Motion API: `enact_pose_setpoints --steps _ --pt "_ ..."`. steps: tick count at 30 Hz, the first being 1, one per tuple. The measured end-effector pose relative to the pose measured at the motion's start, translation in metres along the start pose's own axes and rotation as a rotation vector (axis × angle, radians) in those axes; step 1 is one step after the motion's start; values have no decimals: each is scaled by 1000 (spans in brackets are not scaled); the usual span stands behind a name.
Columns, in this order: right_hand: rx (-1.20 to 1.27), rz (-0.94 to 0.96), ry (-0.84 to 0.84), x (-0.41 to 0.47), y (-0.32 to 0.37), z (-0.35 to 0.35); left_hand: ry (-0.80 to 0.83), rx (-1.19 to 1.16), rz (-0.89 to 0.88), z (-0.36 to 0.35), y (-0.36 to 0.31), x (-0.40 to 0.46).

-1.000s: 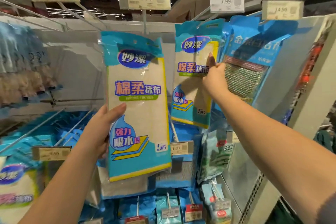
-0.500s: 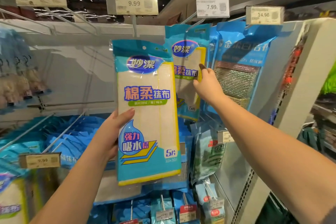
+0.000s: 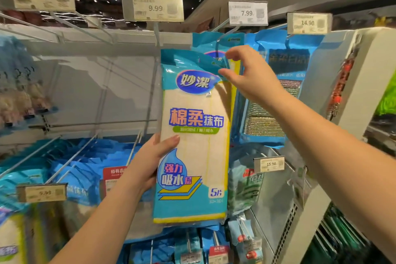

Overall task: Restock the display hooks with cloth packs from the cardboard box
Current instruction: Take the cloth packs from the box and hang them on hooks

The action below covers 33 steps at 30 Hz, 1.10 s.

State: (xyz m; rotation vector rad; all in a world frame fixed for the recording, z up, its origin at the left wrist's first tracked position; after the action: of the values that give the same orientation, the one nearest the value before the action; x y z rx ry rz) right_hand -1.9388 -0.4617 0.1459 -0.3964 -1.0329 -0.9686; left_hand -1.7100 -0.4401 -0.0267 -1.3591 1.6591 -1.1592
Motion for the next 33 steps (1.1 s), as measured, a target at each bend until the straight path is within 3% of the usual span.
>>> enact_pose_setpoints --steps 8,15,20,33 --pt "-94 12 -75 25 -15 24 74 16 -16 -20 -1 6" --pt "-38 24 -274 33 -23 44 91 -22 -67 -41 -9 15" --pt "-144 15 -375 46 -23 52 126 -48 -55 -55 -19 12" --pt "-464 -135 -347 69 -26 58 114 -34 40 -77 -27 22"
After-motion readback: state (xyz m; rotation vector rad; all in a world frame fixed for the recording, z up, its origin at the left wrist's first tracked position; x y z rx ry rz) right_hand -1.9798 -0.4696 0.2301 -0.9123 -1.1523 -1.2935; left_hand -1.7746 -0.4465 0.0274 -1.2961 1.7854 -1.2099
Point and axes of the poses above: each hand's wrist, its own x-axis towards the middle knuckle, its own z-axis out of the back of the hand, y = z × x, the point moved 3 cm from there along x, towards the middle knuckle, and after that the axes turned 6 degrees about -y, right-handed, at the moved point
